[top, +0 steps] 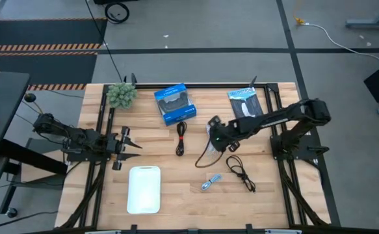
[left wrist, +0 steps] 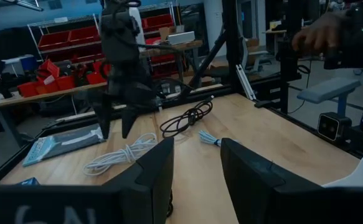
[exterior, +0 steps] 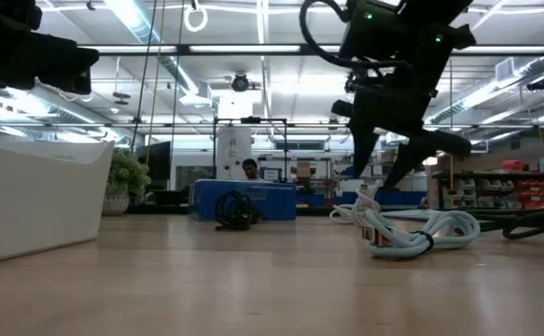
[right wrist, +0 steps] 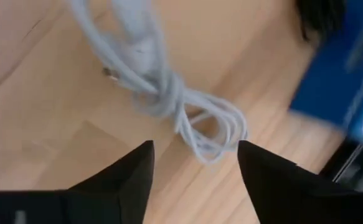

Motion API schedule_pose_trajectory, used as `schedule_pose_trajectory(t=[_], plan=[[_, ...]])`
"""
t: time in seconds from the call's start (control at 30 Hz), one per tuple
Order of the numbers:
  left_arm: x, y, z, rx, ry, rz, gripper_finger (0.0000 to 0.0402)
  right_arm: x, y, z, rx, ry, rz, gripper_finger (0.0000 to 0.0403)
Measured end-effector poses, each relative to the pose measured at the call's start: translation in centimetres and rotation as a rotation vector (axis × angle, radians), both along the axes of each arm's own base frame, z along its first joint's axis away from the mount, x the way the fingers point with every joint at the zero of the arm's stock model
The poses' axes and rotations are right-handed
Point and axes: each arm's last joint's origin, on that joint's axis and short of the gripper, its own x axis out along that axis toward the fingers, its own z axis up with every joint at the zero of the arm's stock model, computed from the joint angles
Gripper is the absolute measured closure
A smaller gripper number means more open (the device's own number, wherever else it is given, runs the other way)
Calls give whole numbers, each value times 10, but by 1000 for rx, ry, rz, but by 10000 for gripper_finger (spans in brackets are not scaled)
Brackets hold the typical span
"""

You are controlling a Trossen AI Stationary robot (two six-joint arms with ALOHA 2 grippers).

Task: Pick and place USB-C Cables
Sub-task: Put the white charger cable into the white bin

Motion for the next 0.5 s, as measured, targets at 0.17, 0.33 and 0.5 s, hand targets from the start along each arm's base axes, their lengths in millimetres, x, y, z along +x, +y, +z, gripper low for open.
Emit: schedule_pose_trajectory(t=[0.17,0.33,0.5], plan=[[0,0,0,0,0,0,260,11,8,-12,-116,129,225,154],[0,0,0,0,0,0,260,14,9,-26,-290,251,310,158],[0,0,0,0,0,0,260,16,13,-33,-339,307,391,158]])
